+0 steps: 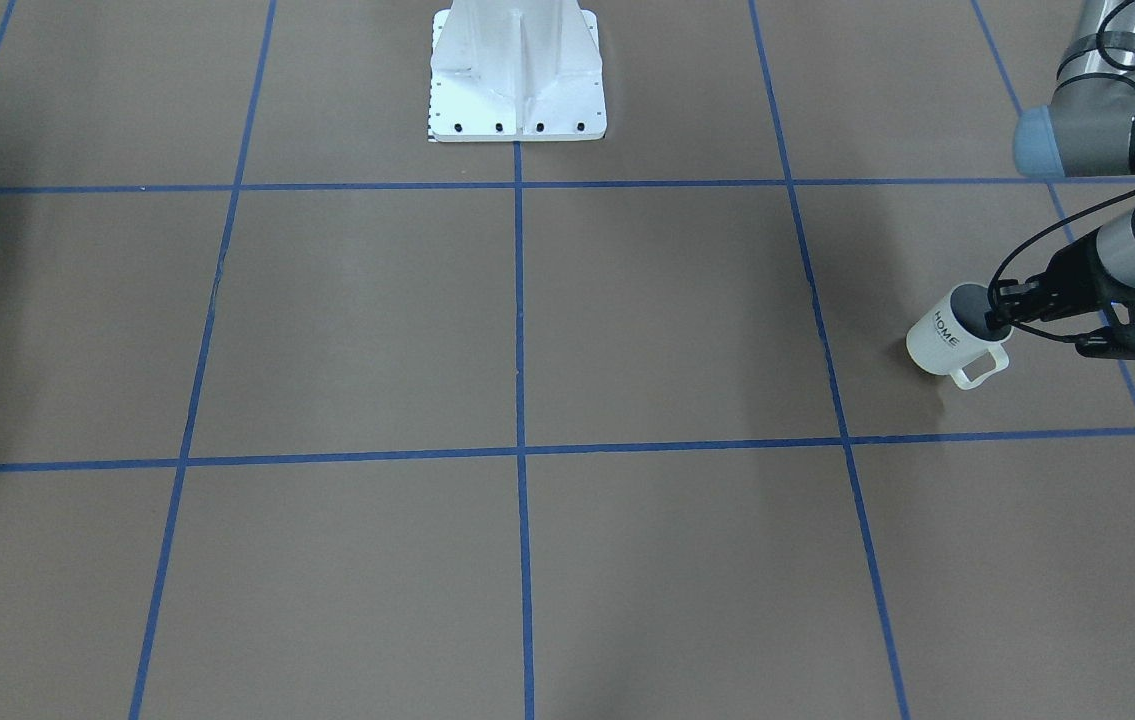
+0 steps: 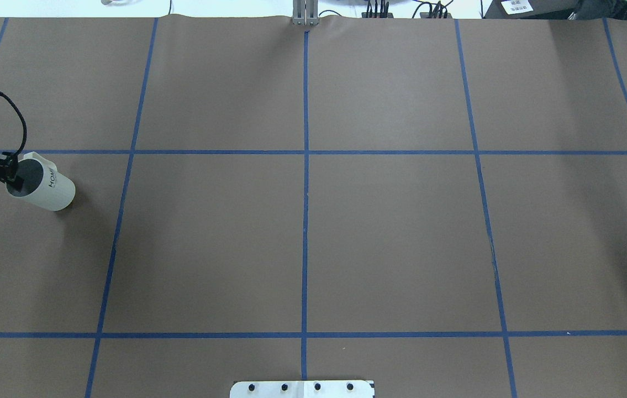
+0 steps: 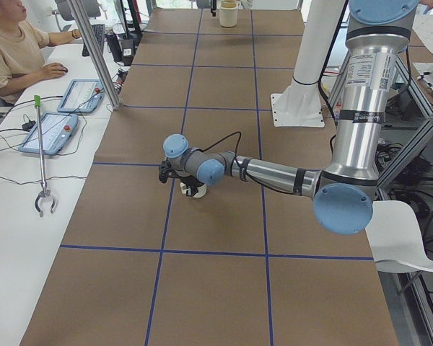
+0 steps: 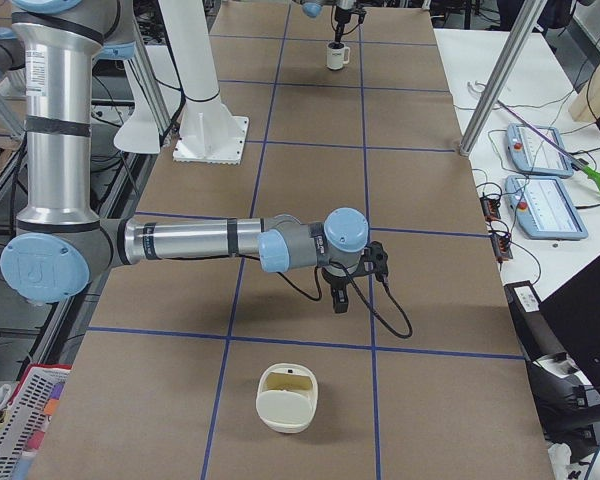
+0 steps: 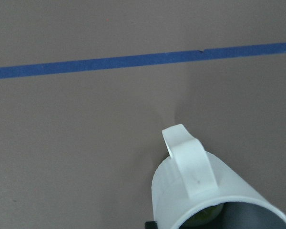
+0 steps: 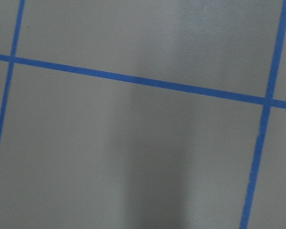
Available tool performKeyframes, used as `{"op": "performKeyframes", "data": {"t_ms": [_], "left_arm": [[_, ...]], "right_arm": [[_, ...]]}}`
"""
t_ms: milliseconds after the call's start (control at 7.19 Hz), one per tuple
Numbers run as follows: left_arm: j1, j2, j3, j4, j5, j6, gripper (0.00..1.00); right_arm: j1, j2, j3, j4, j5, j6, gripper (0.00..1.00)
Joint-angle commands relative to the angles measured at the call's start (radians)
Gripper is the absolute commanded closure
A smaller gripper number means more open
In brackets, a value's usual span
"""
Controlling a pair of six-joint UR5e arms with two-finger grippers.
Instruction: Left arm hands cup to right arm to dump lemon
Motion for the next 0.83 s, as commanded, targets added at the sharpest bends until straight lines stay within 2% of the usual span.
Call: {"op": "performKeyframes", "data": {"t_ms": [0,278,417,695], "left_arm": [[0.000,-0.073,-0.046,0.001,-0.098,-0.251,1.00],[0.049,-0.197,-0.050,0.002,-0.092,-0.432,1.00],[0.119,-0.278,-0.050,0.001,-0.053,-0.577,1.00],[0.175,-0.407,-0.056,0.007,-0.002,-0.720,1.00]], "right_arm": [[-0.069,0.037,-0.008,0.252,-0.004,0.167,0.00],[-0.258,0.049,-0.008,0.597,-0.272,0.539,0.00],[-0.346,0.097,-0.004,0.635,-0.344,0.676,0.01],[-0.515,0.141,0.071,0.637,-0.608,0.909,0.01]]}}
